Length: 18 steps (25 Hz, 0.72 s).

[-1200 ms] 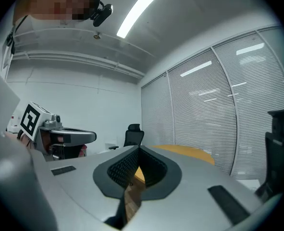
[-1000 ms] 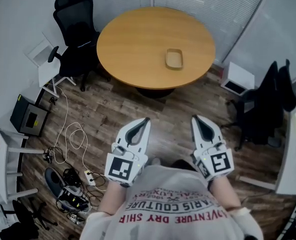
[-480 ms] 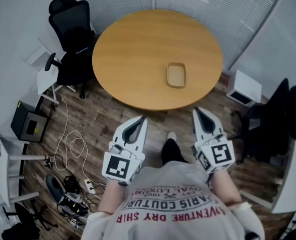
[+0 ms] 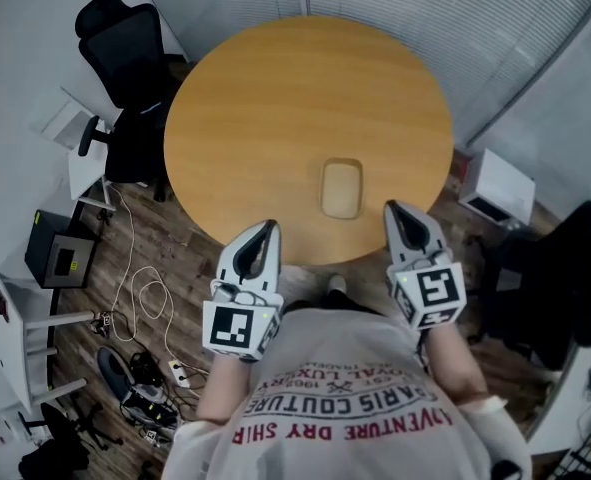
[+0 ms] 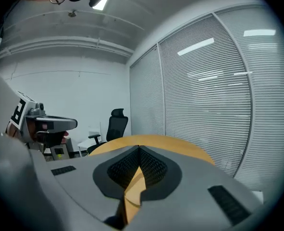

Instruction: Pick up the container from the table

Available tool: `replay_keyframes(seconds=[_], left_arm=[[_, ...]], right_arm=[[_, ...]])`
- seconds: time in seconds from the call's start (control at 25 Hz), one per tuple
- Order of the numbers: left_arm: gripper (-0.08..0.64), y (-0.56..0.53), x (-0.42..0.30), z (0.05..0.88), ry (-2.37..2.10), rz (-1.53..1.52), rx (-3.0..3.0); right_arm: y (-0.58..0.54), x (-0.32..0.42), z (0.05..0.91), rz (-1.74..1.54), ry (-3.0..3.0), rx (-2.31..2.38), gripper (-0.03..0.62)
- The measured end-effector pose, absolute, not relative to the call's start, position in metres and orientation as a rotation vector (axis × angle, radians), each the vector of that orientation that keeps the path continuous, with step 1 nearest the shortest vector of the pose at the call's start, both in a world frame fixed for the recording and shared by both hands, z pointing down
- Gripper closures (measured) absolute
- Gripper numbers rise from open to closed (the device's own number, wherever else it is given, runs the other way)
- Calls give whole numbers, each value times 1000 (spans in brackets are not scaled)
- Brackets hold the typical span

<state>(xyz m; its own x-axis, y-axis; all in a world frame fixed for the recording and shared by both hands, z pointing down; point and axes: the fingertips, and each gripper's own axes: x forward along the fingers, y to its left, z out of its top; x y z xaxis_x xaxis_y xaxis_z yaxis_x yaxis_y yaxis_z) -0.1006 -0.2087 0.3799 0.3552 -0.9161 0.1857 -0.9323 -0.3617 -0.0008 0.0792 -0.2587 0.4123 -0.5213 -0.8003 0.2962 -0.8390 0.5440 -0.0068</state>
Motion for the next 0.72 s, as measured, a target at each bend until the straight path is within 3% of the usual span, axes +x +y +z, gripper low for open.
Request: replay_keyframes(seconds=[0.72], left_arm=[[560, -310, -120, 469, -1461, 281, 2544]], right_arm=[[-333, 73, 549, 555, -2166, 1394, 591]])
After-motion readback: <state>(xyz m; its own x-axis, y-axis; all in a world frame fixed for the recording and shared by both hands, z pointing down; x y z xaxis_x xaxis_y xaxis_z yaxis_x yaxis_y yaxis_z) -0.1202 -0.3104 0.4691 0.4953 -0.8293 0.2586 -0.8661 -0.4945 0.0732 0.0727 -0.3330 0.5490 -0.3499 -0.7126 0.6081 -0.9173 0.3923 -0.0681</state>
